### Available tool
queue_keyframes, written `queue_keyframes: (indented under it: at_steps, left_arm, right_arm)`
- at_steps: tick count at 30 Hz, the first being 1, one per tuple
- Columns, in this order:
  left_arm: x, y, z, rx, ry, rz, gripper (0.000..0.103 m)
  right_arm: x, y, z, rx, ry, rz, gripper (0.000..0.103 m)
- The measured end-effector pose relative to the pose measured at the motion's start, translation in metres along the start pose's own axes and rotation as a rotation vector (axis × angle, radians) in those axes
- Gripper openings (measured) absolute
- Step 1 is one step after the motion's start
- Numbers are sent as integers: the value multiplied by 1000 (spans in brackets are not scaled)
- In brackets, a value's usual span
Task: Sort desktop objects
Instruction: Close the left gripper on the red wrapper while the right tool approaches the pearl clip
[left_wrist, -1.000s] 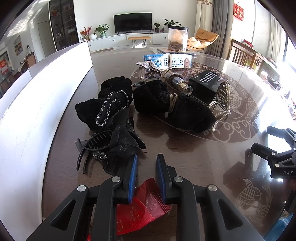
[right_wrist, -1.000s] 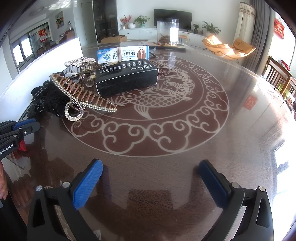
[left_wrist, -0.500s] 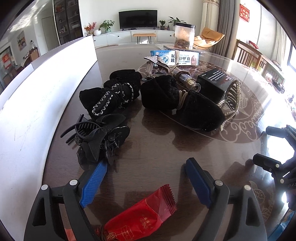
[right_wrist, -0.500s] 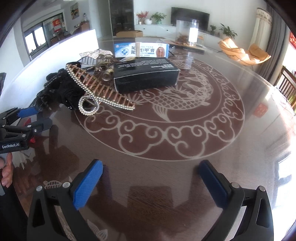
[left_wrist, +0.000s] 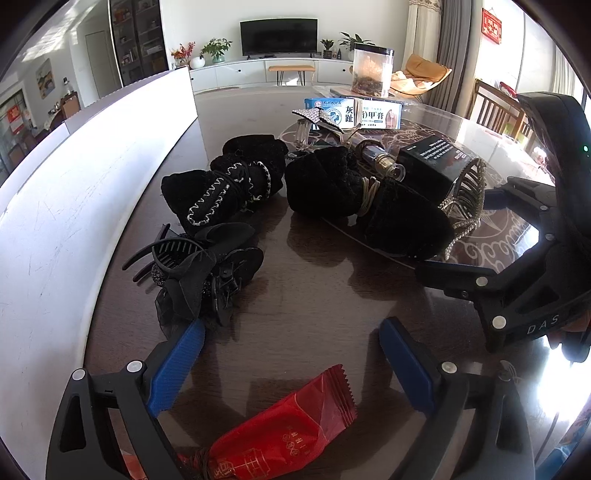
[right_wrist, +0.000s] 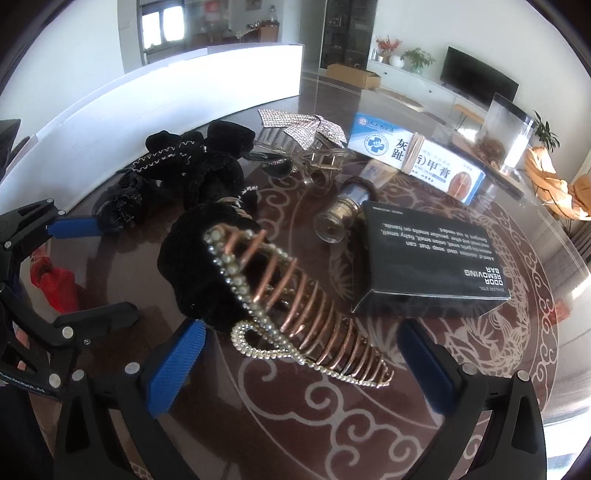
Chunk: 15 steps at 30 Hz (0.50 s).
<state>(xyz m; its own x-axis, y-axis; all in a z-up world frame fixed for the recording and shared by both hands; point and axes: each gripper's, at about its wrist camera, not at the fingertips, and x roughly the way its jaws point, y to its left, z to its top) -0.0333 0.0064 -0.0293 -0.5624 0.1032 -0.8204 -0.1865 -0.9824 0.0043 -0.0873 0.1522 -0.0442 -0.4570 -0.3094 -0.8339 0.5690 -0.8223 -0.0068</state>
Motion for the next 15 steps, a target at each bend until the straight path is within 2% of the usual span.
queue_keyframes:
  at_steps: [3,6,13,15]
  left_arm:
    - [0,-1,0,3,0,1,100]
    - [1,-1,0,8,5,-4,103]
    - [0,-4,0,21,4,-24,102]
    - [-3,-10,0,53,-16,-37,84]
  right_arm:
    - [0,-3,-3,-11,-38,5,103]
    - [0,-3,-2,-11,-39,6,103]
    - [-3,-1,-5,-8,-37,7,102]
    - [-11,3,-8,-14,-73,15,84]
